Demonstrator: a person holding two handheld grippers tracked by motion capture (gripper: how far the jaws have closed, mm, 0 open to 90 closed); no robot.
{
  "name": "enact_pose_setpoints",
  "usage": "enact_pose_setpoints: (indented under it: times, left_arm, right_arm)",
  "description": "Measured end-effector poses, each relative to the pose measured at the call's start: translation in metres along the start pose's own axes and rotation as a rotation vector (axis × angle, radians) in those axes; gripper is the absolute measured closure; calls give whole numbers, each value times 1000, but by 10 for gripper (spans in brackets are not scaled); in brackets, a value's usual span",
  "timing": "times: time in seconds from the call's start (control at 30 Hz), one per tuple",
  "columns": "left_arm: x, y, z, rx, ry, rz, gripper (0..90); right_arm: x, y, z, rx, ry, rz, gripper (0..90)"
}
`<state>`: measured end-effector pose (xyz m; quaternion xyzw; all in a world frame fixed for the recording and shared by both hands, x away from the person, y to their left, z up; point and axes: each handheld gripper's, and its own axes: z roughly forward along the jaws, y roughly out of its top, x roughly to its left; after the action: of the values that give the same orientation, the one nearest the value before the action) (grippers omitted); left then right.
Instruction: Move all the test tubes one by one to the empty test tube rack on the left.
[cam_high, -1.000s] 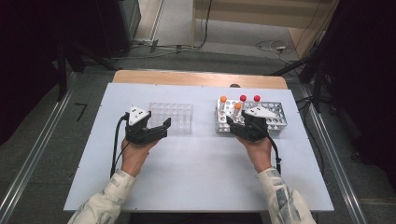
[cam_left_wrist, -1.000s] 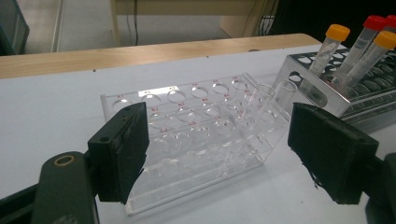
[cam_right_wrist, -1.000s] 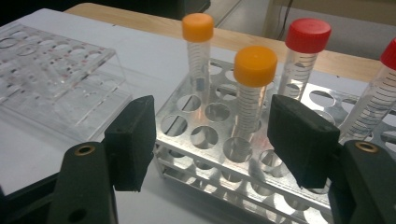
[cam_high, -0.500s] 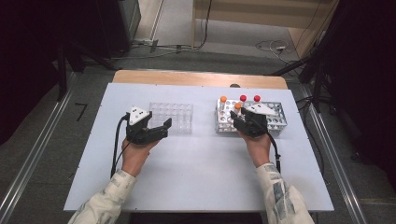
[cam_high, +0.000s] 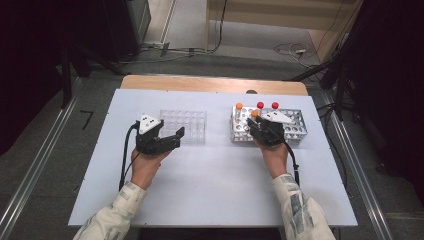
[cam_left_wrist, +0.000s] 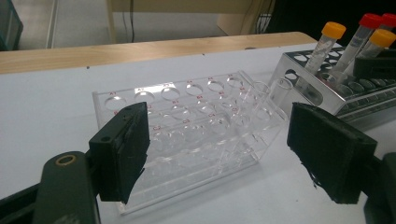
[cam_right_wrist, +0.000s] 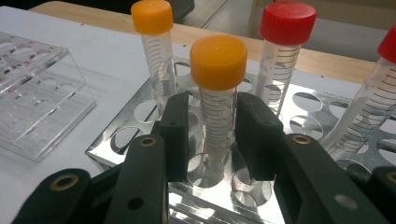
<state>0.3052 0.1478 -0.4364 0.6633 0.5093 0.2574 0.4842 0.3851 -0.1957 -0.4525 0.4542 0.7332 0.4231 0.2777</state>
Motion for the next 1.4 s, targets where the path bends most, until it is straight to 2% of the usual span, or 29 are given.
enact_pose_setpoints:
  times: [0.2, 0.37, 0.47, 0.73, 1.4]
  left_arm:
    - [0, 0, 0, 0, 1, -1, 212]
    - [0, 0, 0, 1, 0, -2, 207]
    - [0, 0, 0, 5, -1, -1, 202]
    - [-4, 1, 2, 19, 25, 12, 114]
    - [-7, 1, 2, 21, 15, 28, 110]
  right_arm:
    - [-1, -1, 1, -1, -10, -2, 695]
    - [-1, -2, 2, -5, -21, -19, 711]
    - [-2, -1, 0, -11, -19, -7, 714]
    - [-2, 6, -11, -60, -19, 3, 720]
    - [-4, 24, -41, -163, -2, 26, 723]
